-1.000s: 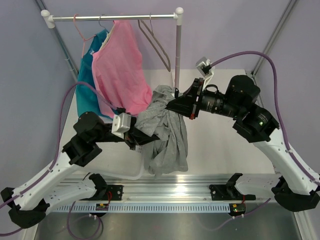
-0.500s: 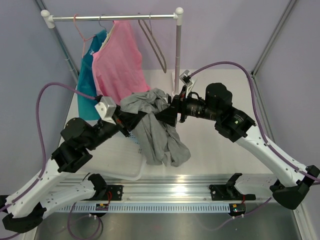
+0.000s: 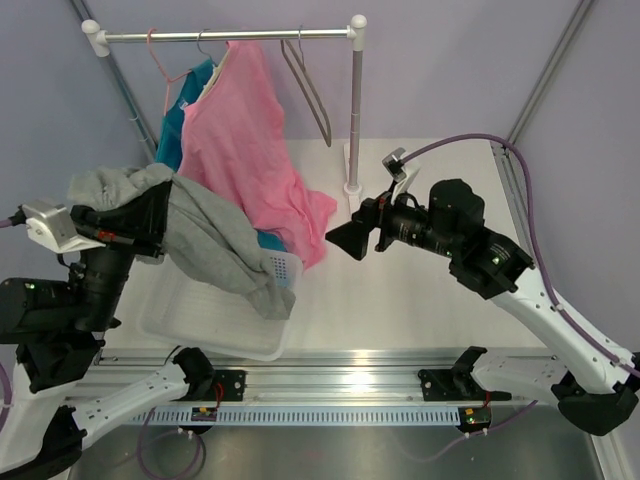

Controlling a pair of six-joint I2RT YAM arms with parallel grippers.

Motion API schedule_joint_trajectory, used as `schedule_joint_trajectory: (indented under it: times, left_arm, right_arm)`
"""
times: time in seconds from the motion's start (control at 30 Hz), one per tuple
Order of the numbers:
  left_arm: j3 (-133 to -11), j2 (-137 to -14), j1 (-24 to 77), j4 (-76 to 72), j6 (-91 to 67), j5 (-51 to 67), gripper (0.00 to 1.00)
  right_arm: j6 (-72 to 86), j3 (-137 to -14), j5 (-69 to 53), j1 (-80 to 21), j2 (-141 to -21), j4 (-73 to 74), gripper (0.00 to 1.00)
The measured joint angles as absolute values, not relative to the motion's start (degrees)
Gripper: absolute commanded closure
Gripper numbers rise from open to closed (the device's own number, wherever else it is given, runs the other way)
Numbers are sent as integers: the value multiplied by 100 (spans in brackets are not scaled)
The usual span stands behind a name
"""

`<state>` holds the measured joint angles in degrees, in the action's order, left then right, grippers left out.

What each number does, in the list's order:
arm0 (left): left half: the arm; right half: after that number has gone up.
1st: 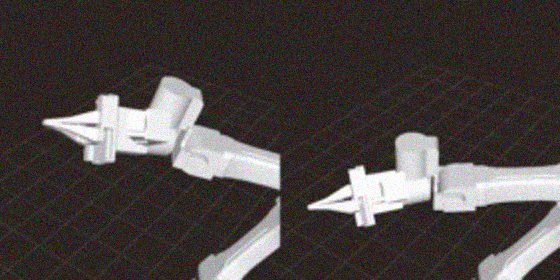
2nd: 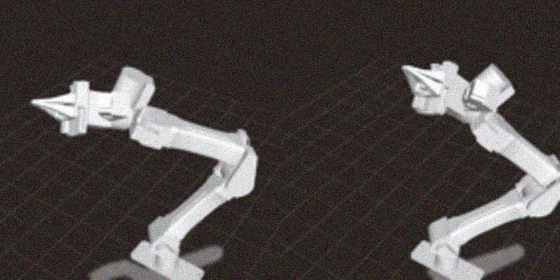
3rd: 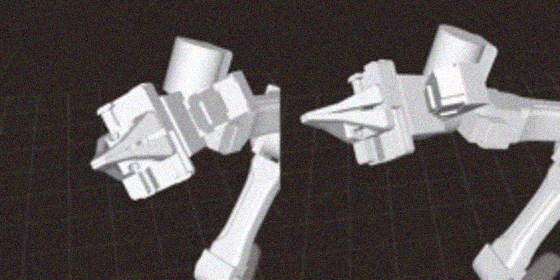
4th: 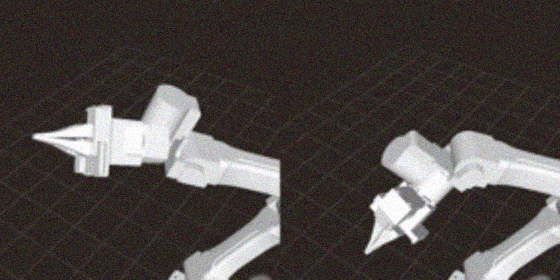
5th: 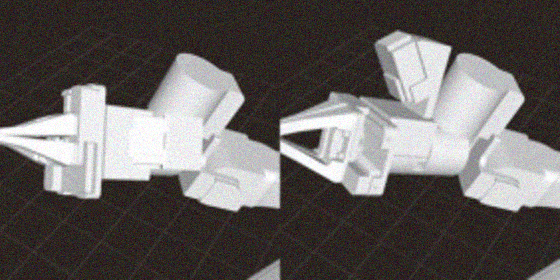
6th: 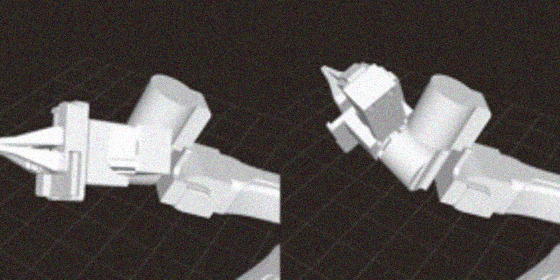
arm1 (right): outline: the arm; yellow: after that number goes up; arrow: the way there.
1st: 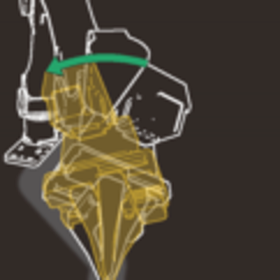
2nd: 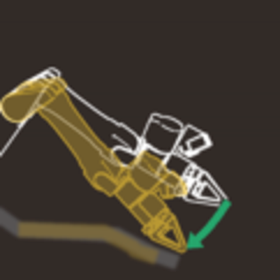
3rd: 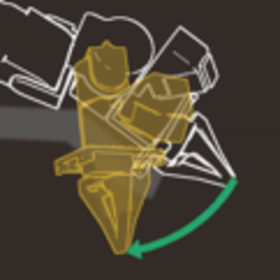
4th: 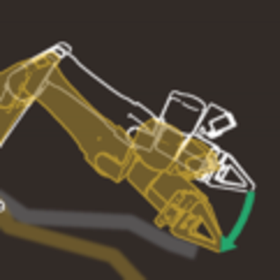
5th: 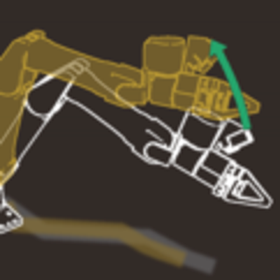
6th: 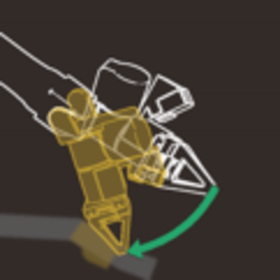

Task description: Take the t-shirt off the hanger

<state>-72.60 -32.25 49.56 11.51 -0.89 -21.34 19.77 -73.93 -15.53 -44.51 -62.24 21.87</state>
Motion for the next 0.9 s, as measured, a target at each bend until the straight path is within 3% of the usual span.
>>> schedule_joint_trajectory:
  times: [0.5, 0.9]
  left_arm:
    - [-7426, -3269, 4956, 1691, -152, -3035, 100]
    - [-5249, -2812, 4956, 1229, -661, -3030, 100]
  right_arm:
    - [1710, -7341, -993, -4451, -5426, 2650, 1]
    - [1621, -7048, -991, -4451, -5081, 2731, 0]
